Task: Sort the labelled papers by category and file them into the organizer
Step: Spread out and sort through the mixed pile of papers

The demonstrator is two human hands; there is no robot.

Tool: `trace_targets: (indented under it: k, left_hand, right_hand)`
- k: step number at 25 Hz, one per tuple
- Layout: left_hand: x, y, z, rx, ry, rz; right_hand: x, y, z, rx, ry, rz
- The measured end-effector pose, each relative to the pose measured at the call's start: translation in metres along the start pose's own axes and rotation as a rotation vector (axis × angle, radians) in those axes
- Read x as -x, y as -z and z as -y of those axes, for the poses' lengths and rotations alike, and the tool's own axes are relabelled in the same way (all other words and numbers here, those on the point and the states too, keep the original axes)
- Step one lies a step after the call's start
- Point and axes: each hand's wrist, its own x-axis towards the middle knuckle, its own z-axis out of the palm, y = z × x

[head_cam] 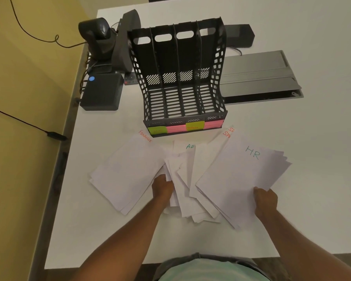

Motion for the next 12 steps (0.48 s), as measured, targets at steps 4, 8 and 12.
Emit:
trace_targets:
  k: [4, 8, 12]
  left_hand:
    - [0.002, 0.017, -0.015, -0.096, -0.163, -0.156]
    - [-0.003, 0.067, -0.042, -0.032, -0.446, -0.291]
    - [0.0, 0.113, -0.07, 0.471, -0.368, -0.097]
  right_hand:
    - [0.001, -0.001, 0.001, -0.006, 0.01, -0.001]
    - [0.001, 0.0, -0.001, 0.013, 0.025, -0.008]
    - [0.006, -0.004, 0.0, -0.032, 0.042, 0.034]
